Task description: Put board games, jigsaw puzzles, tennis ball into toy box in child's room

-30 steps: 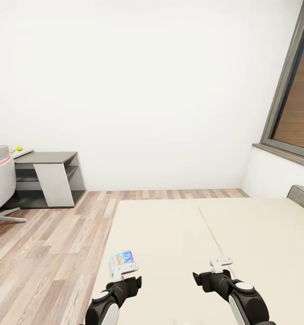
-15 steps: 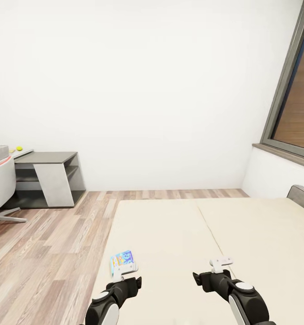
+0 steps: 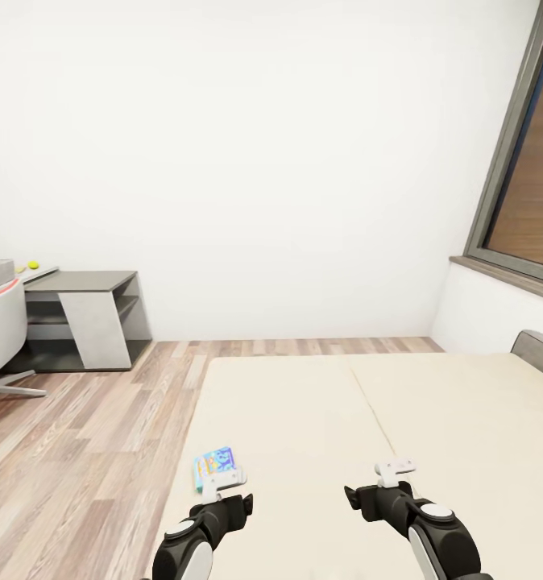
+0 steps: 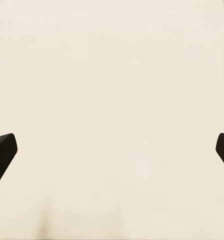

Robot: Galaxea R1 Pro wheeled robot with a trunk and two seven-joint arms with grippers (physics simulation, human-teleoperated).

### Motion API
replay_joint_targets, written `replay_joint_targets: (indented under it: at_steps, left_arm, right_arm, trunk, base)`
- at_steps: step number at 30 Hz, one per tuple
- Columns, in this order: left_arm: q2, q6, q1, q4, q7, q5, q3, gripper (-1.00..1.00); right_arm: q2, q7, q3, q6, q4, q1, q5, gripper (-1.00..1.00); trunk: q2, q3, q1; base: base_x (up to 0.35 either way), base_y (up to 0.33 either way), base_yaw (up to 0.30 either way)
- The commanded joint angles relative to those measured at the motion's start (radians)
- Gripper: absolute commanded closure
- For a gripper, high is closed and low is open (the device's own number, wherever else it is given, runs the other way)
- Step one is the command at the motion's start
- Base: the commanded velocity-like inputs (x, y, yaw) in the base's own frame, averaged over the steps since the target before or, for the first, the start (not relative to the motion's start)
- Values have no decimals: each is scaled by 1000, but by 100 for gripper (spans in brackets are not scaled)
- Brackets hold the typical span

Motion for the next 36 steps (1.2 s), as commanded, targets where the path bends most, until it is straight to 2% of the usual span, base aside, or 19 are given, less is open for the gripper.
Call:
replay_joint_targets:
  at_steps: [1, 36]
  left_arm:
    - [0, 2, -1, -1, 9, 10, -1, -100]
    - [0, 3, -1, -1, 7, 12, 0, -100]
  right_arm:
    - [-1, 2, 1, 5, -1, -1, 0, -100]
    - [-1, 2, 1, 5, -1, -1, 1, -100]
  trunk:
    - [-1, -1, 0]
    - [-1, -1, 0]
  base:
    - [0, -109, 0]
    - [-23, -28, 0]
